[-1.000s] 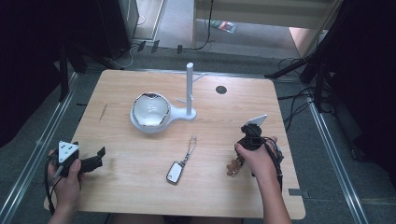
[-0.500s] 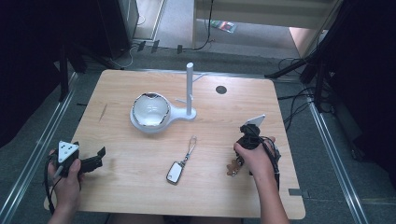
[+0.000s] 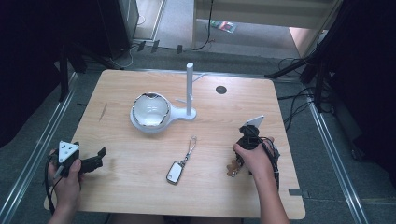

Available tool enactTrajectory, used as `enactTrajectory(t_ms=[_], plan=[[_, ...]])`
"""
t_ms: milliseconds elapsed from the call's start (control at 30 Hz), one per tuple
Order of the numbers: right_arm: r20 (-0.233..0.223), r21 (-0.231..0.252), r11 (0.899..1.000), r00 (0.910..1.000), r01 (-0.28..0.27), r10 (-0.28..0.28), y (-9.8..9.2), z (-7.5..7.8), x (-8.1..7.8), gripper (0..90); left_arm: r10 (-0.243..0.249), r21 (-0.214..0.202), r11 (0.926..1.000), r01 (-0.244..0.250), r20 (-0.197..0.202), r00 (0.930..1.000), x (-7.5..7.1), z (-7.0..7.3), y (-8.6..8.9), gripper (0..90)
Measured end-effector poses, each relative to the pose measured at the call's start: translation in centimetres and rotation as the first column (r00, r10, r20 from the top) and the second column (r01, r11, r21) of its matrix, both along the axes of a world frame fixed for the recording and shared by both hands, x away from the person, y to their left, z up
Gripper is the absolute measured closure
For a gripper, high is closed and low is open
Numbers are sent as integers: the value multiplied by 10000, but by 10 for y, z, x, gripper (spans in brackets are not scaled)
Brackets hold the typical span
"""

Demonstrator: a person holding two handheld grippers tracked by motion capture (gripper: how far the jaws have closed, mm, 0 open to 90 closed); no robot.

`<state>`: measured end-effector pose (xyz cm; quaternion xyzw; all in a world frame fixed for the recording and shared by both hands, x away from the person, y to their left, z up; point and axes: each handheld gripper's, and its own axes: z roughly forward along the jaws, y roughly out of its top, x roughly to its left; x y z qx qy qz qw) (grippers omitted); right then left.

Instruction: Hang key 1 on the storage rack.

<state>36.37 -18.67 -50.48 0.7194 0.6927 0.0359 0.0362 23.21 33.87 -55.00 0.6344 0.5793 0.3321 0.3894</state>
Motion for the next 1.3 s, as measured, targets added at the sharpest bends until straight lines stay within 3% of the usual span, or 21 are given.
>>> enactTrajectory(t_ms=[333,567,767,1033,1100,1233,1267,1300], plan=[[-85,-33,9997,9997,-235,235,-1,0,1,671,-4,13,10000,4,26,10000,0,0,0,13],[-350,-57,9986,9980,-521,518,-2,0,4,675,-2,35,10000,1,63,10000,0,0,-1,14],[-270,-76,9978,9975,-658,656,-2,1,3,680,3,13,10000,-3,63,10000,0,0,0,14],[199,14,9984,9982,-566,566,-4,0,-3,701,-47,-67,10000,47,24,10000,0,0,1,13],[385,285,9977,9974,-619,608,-9,1,-6,701,-27,-97,9999,27,54,10000,0,0,1,14],[945,489,9975,9945,-508,460,-15,0,-14,701,-12,-118,9999,13,34,10000,0,0,1,13],[1300,543,9970,9904,-549,474,-16,1,-18,701,-30,-101,9999,30,12,10000,0,0,1,13],[1300,543,9970,9904,-549,474,-16,1,-18,701,-47,-73,10000,46,-23,10000,0,0,1,13]])
